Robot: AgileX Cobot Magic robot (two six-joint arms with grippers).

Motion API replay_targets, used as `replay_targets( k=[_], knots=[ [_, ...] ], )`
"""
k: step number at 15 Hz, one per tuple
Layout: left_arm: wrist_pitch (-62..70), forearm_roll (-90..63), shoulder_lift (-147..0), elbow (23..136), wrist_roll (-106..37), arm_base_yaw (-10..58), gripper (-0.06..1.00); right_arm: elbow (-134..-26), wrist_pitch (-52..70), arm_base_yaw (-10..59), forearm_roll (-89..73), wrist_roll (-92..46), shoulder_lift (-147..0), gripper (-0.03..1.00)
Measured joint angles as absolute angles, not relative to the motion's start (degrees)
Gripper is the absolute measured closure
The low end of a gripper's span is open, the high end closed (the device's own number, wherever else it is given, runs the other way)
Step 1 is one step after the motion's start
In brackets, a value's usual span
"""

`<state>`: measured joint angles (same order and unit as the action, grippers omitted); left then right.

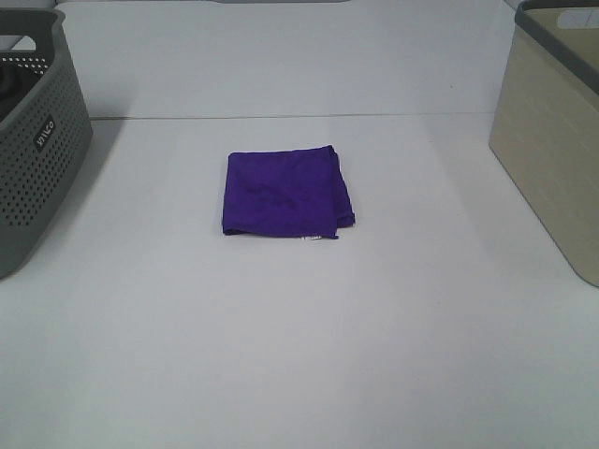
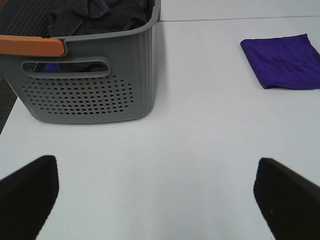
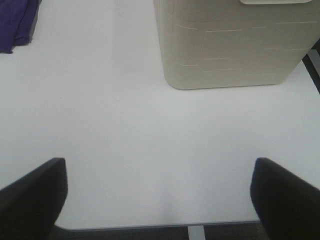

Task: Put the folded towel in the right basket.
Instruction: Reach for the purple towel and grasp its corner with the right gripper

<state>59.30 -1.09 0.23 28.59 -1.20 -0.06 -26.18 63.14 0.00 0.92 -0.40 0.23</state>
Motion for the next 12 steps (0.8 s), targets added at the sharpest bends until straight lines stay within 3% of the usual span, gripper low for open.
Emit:
replay_targets(
  k=[12],
  knots=[
    [59.30,-1.09,0.23,28.59,-1.20,-0.06,-0.05,-26.18,63.14,0.00,0.92,-0.40,0.23,0.01]
  ],
)
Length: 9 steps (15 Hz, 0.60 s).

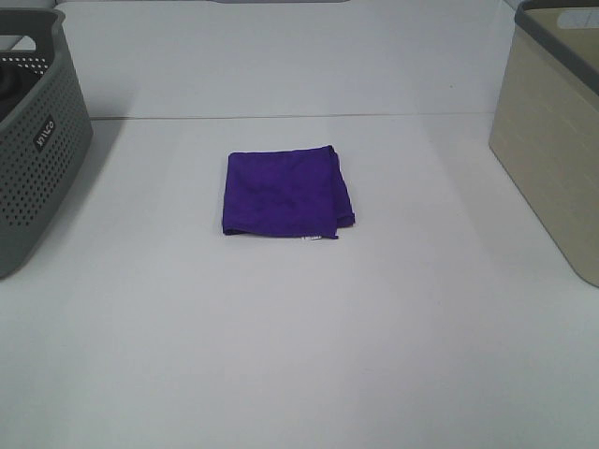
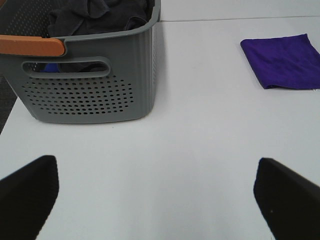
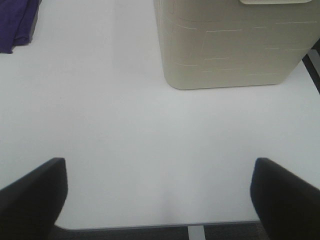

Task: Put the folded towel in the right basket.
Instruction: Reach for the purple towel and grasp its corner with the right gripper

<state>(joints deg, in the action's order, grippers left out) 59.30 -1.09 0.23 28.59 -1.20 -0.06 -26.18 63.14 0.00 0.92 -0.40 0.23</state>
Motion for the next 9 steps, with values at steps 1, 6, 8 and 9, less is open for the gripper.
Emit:
replay_targets(
  k=[1,6,8,9],
  knots=[
    [59.30,-1.09,0.23,28.59,-1.20,-0.06,-0.05,-26.18,63.14,0.00,0.92,-0.40,0.23,0.01],
    [59.30,-1.09,0.23,28.59,-1.20,-0.06,-0.05,-26.18,63.14,0.00,0.92,-0.40,0.23,0.01],
    [59.30,-1.09,0.23,28.59,-1.20,-0.06,-0.05,-26.18,63.14,0.00,0.92,-0.40,0.23,0.01],
    [59.30,-1.09,0.23,28.59,-1.20,-0.06,-0.05,-26.18,63.14,0.00,0.92,-0.40,0.23,0.01]
  ],
)
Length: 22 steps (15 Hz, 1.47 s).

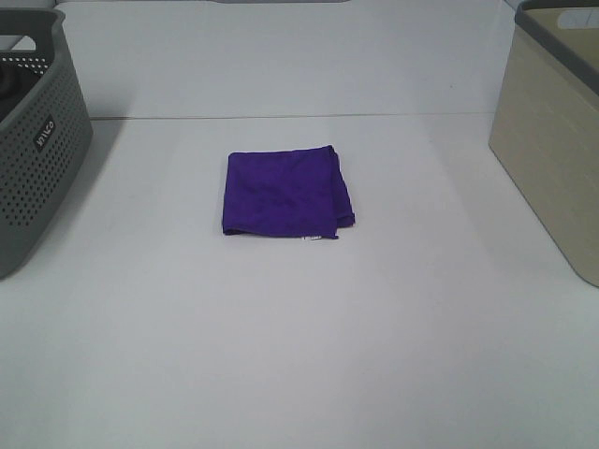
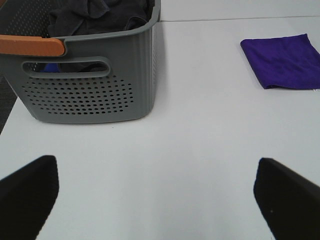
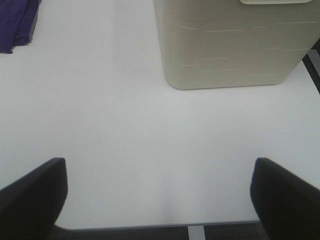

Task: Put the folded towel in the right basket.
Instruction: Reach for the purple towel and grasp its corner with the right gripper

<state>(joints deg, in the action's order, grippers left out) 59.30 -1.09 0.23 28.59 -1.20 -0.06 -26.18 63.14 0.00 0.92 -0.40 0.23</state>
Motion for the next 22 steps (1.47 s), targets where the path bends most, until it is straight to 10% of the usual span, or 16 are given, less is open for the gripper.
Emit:
replay_targets(
  k=[22],
  knots=[
    [59.30,-0.63,0.23,28.59,-1.20,1.03,-0.05,-26.18,63.14,0.00,0.69,-0.40,0.23,0.01]
  ],
)
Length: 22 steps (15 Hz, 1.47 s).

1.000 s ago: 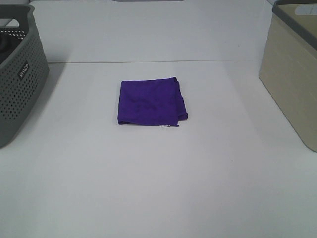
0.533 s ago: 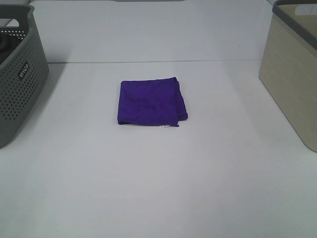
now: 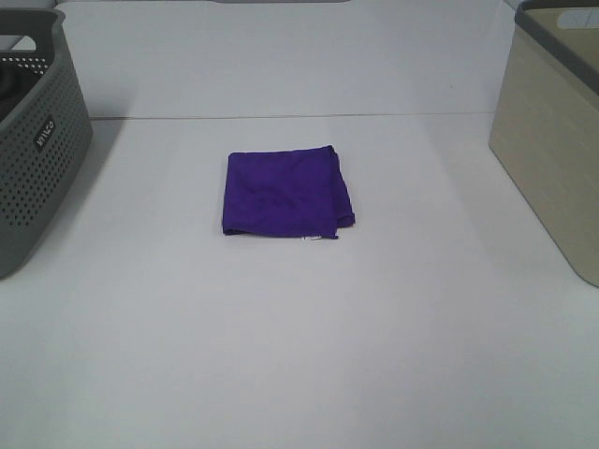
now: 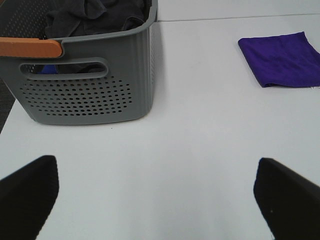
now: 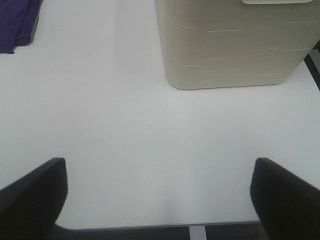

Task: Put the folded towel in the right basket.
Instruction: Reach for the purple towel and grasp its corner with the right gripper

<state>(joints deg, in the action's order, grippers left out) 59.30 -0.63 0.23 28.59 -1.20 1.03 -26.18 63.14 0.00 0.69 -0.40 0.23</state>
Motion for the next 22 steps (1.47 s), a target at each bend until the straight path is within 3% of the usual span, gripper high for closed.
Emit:
replay_targets(
  k=[11,13,18,22],
  knots=[
    [59.30,-0.63,0.23,28.59,-1.20,1.03,-0.05,-26.41,63.60,0.00,0.00,-0.97,-0.40,0.01],
    [59.30,-0.63,0.23,28.59,-1.20,1.03,-0.05,-29.79,65.83,0.00,-1.15,-3.44,-9.00,0.01],
    [59.30,-0.52,0.23,28.59,-1.20,1.03,-0.05,-53.40,69.56,0.00,-3.21,-4.01,-42.40,0.01],
    [59.30,1.66,0.23,28.59,-1.20,1.03,-0.05,-64.92,69.44,0.00,-5.79,-3.95,-55.00,0.01]
  ],
)
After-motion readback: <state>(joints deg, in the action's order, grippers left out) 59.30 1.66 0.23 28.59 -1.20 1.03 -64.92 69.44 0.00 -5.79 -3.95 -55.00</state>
